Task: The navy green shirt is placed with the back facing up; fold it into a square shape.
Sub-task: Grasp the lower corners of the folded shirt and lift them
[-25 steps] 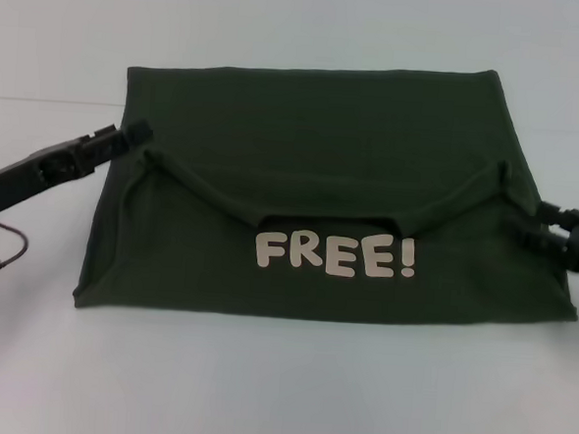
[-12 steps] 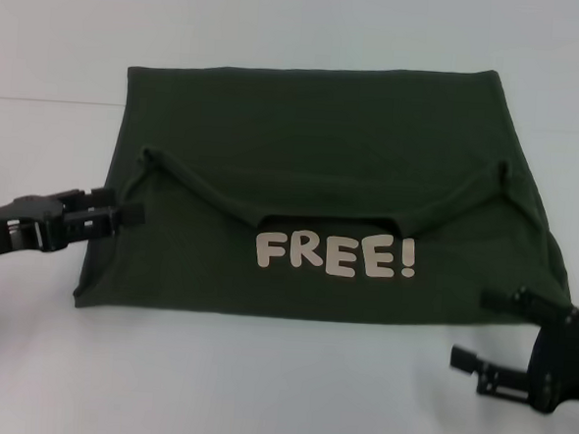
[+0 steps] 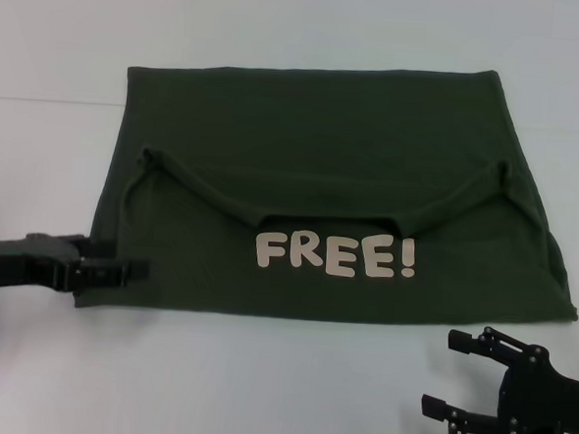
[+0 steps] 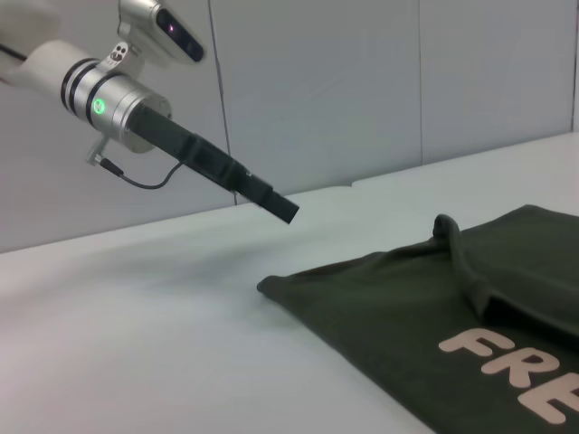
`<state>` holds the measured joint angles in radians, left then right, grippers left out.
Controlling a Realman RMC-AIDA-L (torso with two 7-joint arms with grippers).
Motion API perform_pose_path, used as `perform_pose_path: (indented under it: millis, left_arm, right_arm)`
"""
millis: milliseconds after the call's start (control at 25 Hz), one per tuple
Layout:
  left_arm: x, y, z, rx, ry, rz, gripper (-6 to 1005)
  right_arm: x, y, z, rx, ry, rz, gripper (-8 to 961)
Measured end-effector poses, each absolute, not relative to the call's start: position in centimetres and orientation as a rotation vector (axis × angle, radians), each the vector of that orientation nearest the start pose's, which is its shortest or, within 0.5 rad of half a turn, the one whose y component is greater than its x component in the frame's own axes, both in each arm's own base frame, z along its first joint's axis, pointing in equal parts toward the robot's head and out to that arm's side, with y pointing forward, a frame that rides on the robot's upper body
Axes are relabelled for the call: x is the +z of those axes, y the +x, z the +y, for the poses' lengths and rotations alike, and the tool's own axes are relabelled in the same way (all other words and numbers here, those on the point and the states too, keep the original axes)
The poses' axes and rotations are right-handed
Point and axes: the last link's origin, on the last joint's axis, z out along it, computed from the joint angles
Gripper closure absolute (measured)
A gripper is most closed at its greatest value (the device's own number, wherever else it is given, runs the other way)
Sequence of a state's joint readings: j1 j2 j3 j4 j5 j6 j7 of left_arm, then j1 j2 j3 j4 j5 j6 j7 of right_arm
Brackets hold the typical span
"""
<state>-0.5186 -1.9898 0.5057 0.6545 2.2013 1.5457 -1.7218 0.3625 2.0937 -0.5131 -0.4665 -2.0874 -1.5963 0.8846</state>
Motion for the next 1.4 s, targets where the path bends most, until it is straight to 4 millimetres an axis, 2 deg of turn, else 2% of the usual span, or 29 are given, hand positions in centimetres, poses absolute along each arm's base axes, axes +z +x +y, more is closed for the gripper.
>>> perform_pose_path:
  millis: [160, 680, 1000, 1400]
  left_arm:
    - [3.5, -32.1, 34.0, -0.399, -2.481, -1.130, 136]
    - [1.1, -33.2, 34.5, -0.161, -2.441, -1.095, 137]
    - [1.6, -33.5, 34.7, -0.176, -2.396, -1.097, 141]
    - [1.0, -33.1, 33.9, -0.195, -2.457, -1.121, 156]
  right_arm:
    - [-3.0, 32.2, 25.5, 0.686, -2.663, 0.434, 39]
    - [-3.2, 32.1, 25.5, 0.692, -2.665, 0.447, 39]
    - [-3.3, 32.0, 25.5, 0.692, -2.672, 0.447, 39]
    - [-3.3, 32.0, 25.5, 0.690, -2.679, 0.444, 38]
